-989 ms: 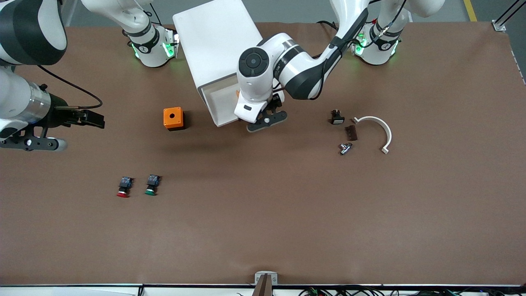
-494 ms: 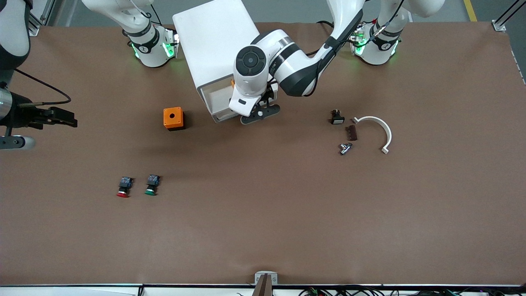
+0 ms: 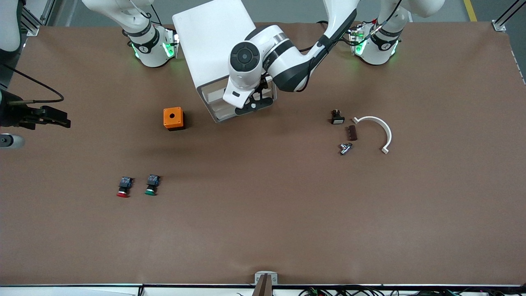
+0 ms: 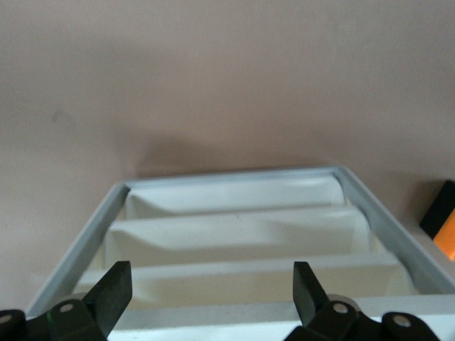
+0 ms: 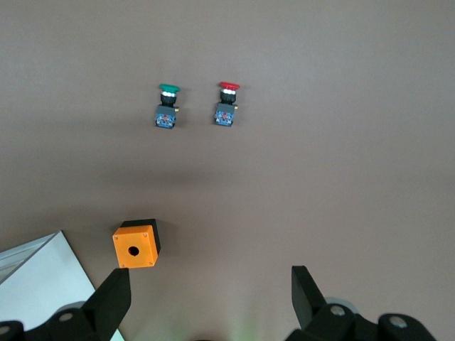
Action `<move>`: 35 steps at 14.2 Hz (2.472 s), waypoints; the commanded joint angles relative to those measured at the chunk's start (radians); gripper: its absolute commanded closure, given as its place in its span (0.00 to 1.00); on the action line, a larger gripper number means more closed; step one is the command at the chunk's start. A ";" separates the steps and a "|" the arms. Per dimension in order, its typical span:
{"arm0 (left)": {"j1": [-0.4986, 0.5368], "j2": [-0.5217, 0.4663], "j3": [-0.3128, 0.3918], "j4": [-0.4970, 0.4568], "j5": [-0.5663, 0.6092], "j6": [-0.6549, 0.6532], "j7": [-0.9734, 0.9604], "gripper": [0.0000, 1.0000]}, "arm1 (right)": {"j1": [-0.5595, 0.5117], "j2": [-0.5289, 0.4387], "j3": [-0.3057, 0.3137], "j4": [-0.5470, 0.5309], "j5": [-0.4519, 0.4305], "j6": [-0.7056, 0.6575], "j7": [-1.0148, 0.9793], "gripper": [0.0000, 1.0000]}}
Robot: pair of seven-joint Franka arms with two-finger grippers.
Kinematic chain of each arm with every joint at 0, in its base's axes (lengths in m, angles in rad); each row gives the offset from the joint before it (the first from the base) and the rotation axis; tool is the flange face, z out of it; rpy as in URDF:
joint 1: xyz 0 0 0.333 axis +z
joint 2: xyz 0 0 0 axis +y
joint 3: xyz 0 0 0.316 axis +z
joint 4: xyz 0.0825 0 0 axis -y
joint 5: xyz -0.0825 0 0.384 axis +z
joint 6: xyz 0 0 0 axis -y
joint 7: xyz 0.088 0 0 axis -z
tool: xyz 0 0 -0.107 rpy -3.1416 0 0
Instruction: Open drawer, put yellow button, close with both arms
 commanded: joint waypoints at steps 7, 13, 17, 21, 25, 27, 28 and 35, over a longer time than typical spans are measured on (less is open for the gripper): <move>-0.002 0.000 -0.064 -0.046 -0.055 0.004 0.008 0.00 | -0.030 -0.027 0.013 0.077 0.011 -0.130 -0.005 0.00; 0.070 -0.021 -0.063 -0.035 -0.052 0.004 0.007 0.00 | -0.048 -0.091 0.010 0.020 0.011 -0.158 -0.010 0.00; 0.196 -0.061 -0.063 -0.035 -0.046 0.004 0.005 0.00 | -0.048 -0.149 0.028 -0.026 0.011 -0.105 -0.010 0.00; 0.345 -0.090 -0.063 -0.036 -0.037 0.002 0.004 0.00 | -0.134 -0.234 0.122 -0.139 0.005 -0.066 -0.008 0.00; 0.454 -0.095 -0.061 -0.033 -0.026 0.002 0.005 0.00 | -0.099 -0.323 0.108 -0.247 -0.001 0.011 -0.008 0.00; 0.526 -0.094 -0.063 -0.030 -0.017 0.002 -0.001 0.00 | -0.098 -0.321 0.111 -0.230 -0.004 0.012 -0.008 0.00; 0.559 -0.094 -0.064 -0.029 -0.020 0.002 0.010 0.00 | -0.104 -0.321 0.109 -0.224 -0.001 0.011 -0.007 0.00; 0.733 -0.173 -0.060 0.002 -0.015 -0.048 0.239 0.00 | -0.114 -0.337 0.106 -0.223 -0.013 0.009 -0.008 0.00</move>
